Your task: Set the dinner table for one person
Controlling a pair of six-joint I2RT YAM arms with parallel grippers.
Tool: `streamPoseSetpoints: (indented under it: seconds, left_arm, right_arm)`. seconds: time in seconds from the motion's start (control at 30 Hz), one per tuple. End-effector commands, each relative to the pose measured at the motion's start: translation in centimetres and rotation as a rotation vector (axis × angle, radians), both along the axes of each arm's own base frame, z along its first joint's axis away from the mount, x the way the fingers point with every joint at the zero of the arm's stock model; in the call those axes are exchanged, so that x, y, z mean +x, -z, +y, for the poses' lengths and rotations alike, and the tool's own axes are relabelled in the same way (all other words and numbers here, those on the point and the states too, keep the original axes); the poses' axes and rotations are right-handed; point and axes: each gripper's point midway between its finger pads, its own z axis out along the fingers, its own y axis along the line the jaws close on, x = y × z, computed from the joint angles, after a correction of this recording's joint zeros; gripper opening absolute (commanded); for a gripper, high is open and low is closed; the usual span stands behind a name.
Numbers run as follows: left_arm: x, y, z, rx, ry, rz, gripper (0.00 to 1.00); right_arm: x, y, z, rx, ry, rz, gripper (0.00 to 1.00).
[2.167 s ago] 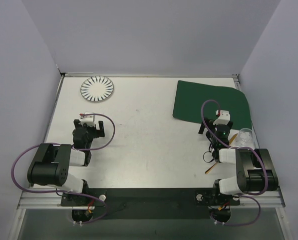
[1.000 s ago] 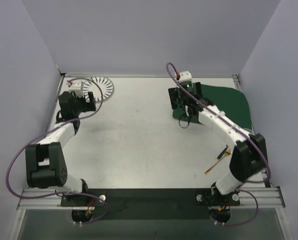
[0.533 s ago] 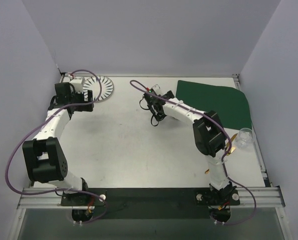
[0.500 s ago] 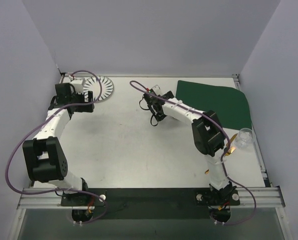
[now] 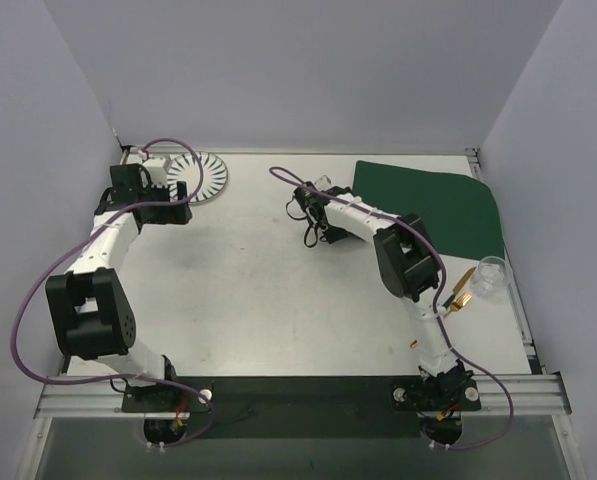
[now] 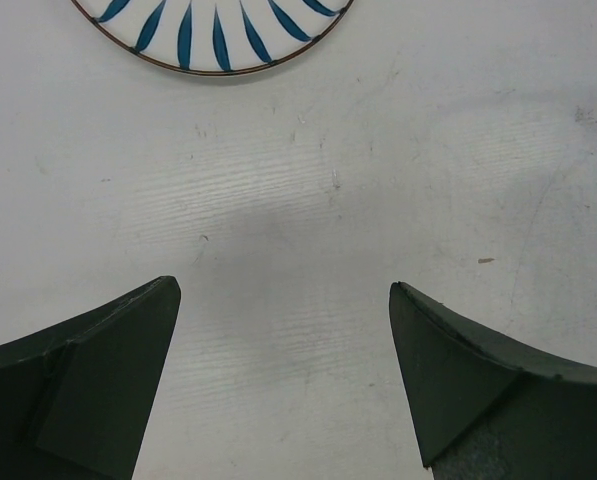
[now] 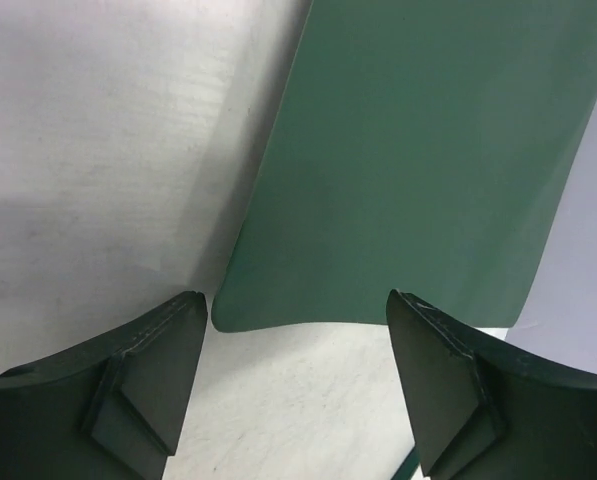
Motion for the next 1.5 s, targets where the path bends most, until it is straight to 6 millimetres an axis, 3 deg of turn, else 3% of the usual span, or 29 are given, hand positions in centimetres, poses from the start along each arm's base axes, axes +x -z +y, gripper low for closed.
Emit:
streamPoseSetpoints:
  seconds: [0.0, 0.07, 0.1, 0.2, 0.33, 0.4, 0.47, 0.5, 0.57, 0.6, 0.77, 0.9, 1.0, 1.03, 1.07, 1.23, 1.33, 1.47]
  left_arm:
    - [0.6, -1.4, -0.5, -0.042, 0.021, -0.02, 0.97]
    - [0.6, -1.6, -0.4, -0.045, 0.017, -0.019, 0.97]
    - [0.6, -1.7, -0.5, -0.048, 0.018, -0.021, 0.97]
    - [0.4, -1.9, -0.3, -0.052, 0.017, -0.021, 0.97]
    - [0.0, -2.4, -0.7, -0.095, 0.052, -0.01, 0.97]
    - [-0.4, -2.4, -0.8, -0.111, 0.063, 0.004, 0.97]
    - [-0.8, -2.7, -1.1, -0.118, 0.082, 0.003, 0.97]
    - [-1.0, -2.7, -1.0, -0.117, 0.083, 0.002, 0.97]
    - [-1.3, -2.6, -0.9, -0.117, 0.091, 0.013, 0.97]
    - [-1.4, -2.6, -0.9, -0.119, 0.093, 0.014, 0.97]
    - [-2.3, -2.3, -0.5, -0.146, 0.098, 0.023, 0.97]
    - [-3.0, -2.1, -0.3, -0.147, 0.109, 0.027, 0.97]
    - [-3.2, -2.0, 0.3, -0.141, 0.102, 0.03, 0.97]
    - [-3.2, -2.0, 0.4, -0.143, 0.102, 0.031, 0.97]
    - [-3.3, -2.0, 0.8, -0.141, 0.095, 0.03, 0.98]
    - [-3.6, -1.9, 1.7, -0.147, 0.086, 0.028, 0.97]
    - [-3.8, -1.4, 2.2, -0.148, 0.075, 0.04, 0.97]
    - [-4.1, -1.0, 2.4, -0.15, 0.081, 0.049, 0.97]
  right_arm:
    - [0.3, 0.0, -1.1, -0.027, 0.013, 0.038, 0.65]
    - [0.6, 0.2, -1.3, -0.017, 0.018, 0.043, 0.54]
    - [0.8, 0.2, -1.4, -0.009, 0.021, 0.044, 0.35]
    - [0.5, -0.2, -0.2, 0.04, -0.014, 0.059, 0.0]
    - [-2.0, 0.0, 2.5, 0.116, -0.096, 0.123, 0.0]
    - [-3.2, -1.1, 3.5, 0.157, -0.115, 0.116, 0.0]
    - [-5.4, -1.2, 4.9, 0.195, -0.142, 0.138, 0.0]
    - [-6.3, -2.4, 6.0, 0.271, -0.133, 0.115, 0.0]
    - [-9.4, -2.1, 8.4, 0.379, -0.155, 0.18, 0.0]
    - [-10.4, -3.0, 9.3, 0.426, -0.167, 0.181, 0.0]
    - [-17.6, -2.4, 14.5, 0.584, -0.191, 0.308, 0.0]
    - [-21.3, -2.6, 19.5, 0.691, -0.226, 0.396, 0.0]
    - [-22.4, -2.2, 22.6, 0.758, -0.184, 0.423, 0.0]
    - [-22.2, -3.1, 24.3, 0.803, -0.184, 0.415, 0.0]
    - [-22.2, -2.4, 25.2, 0.82, -0.147, 0.424, 0.0]
    - [-21.4, -3.9, 30.2, 0.995, -0.119, 0.404, 0.0]
    - [-20.7, -4.2, 31.2, 1.014, -0.143, 0.377, 0.0]
    - [-20.9, -3.5, 30.6, 0.973, -0.203, 0.386, 0.0]
